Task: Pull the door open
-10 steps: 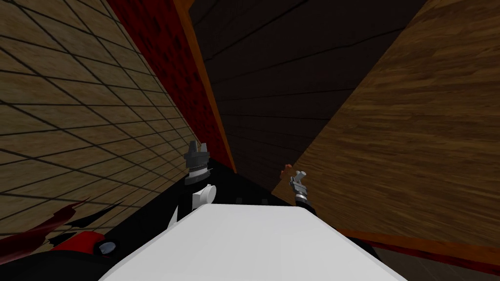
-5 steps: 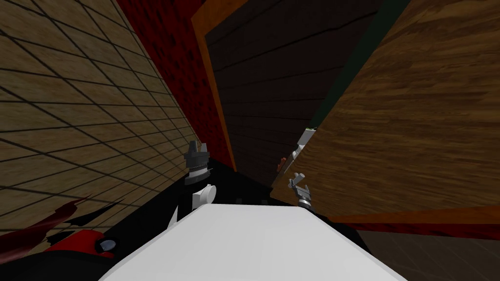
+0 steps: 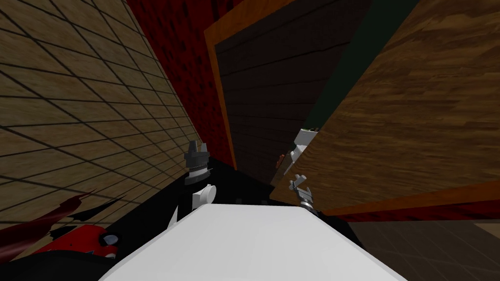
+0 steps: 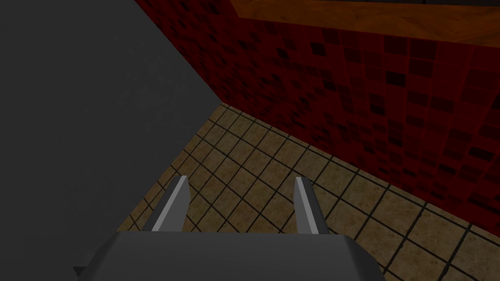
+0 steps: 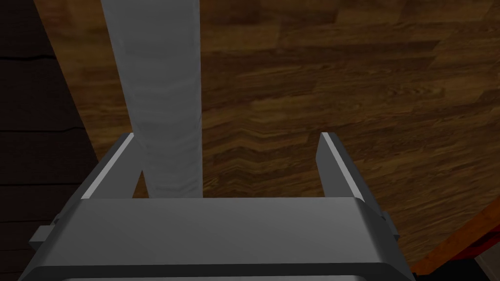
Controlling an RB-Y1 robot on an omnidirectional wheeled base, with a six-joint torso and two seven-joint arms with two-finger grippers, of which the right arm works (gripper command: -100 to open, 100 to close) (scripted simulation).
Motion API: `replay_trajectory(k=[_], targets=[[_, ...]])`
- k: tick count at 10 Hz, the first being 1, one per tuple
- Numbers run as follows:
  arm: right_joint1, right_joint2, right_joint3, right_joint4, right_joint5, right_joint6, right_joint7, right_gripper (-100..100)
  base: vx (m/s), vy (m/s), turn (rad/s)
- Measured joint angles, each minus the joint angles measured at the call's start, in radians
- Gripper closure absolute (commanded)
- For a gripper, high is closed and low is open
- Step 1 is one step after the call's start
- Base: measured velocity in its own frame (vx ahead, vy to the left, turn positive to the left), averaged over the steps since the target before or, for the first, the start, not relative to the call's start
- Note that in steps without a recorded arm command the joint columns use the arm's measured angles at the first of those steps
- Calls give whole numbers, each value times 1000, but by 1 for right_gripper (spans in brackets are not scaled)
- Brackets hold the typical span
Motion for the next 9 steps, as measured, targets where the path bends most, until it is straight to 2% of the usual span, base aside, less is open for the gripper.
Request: replay_trajectory(k=[2, 4, 5, 8, 9], targets=[[11, 2, 1, 3, -1, -6, 2, 100, -48, 12, -17], [16, -3, -1, -7, -5, 10, 6, 100, 3, -7, -4], [12, 3, 2, 6, -2, -2, 4, 100, -13, 9, 6], [40, -1, -2, -34, -6, 5, 16, 100, -6, 0, 2], [30, -7, -1, -22, -7, 10, 8, 100, 0, 15, -16]])
